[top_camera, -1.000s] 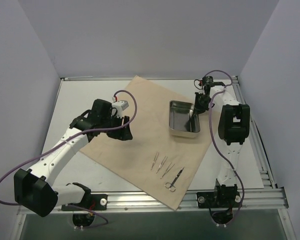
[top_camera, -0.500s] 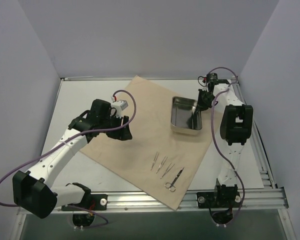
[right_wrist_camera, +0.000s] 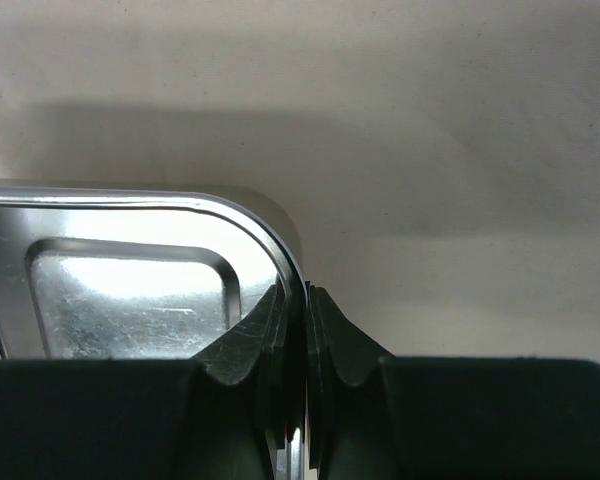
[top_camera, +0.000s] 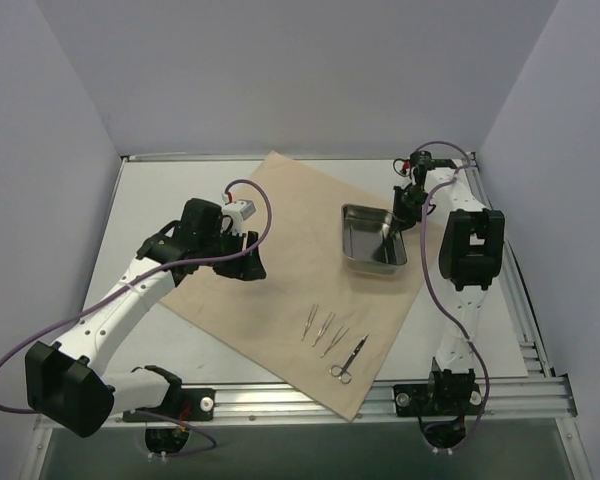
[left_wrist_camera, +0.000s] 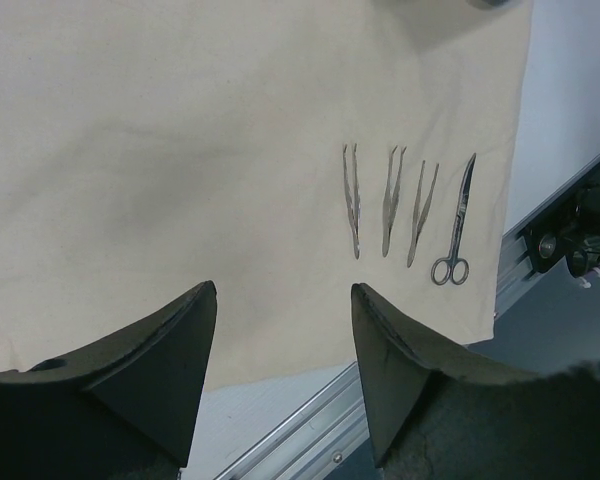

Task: Open and lay out the surgical kit
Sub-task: Adjust the container in the surgical kit.

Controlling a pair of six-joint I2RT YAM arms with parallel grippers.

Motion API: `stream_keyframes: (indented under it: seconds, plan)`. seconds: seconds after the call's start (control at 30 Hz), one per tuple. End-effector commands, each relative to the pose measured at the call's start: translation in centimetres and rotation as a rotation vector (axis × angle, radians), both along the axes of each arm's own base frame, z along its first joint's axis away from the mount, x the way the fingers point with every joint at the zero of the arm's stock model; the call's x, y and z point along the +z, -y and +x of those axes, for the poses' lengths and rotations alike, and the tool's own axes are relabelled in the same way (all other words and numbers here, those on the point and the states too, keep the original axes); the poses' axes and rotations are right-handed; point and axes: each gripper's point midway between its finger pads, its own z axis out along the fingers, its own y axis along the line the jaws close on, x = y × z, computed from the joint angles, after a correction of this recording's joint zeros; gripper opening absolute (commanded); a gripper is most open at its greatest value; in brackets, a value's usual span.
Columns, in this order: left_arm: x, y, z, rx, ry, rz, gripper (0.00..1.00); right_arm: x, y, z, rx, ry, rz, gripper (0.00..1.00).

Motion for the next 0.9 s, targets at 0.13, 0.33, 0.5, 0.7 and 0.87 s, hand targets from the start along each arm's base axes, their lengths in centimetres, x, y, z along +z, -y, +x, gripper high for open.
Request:
stream_keyframes:
  seconds: [0.13,0.33,0.5,0.7,0.87]
  plan:
    - [1.4,0.6,0.9,0.003,0.047,-0.049,0.68,3.1,-1.9,-1.0,0.047,-0.01,0.029,0.0]
    - [1.6,0.6,0.8,0.006,0.051,-0.052,0.68,2.4,-2.8,-2.5,0.078,-0.063,0.023,0.0]
    - [1.9,0.7,0.8,-0.001,0.053,-0.055,0.68,2.3,3.4,-1.2,-0.05,-0.042,0.014,0.0]
    - [1.7,0.9,1.0,-0.002,0.044,-0.061,0.68,1.4,-0.7,-2.7,0.032,-0.081,-0.013,0.0]
    - [1.2,0.7,0.8,-0.001,0.042,-0.05,0.68,1.9,-2.5,-2.8,0.07,-0.071,0.023,0.0]
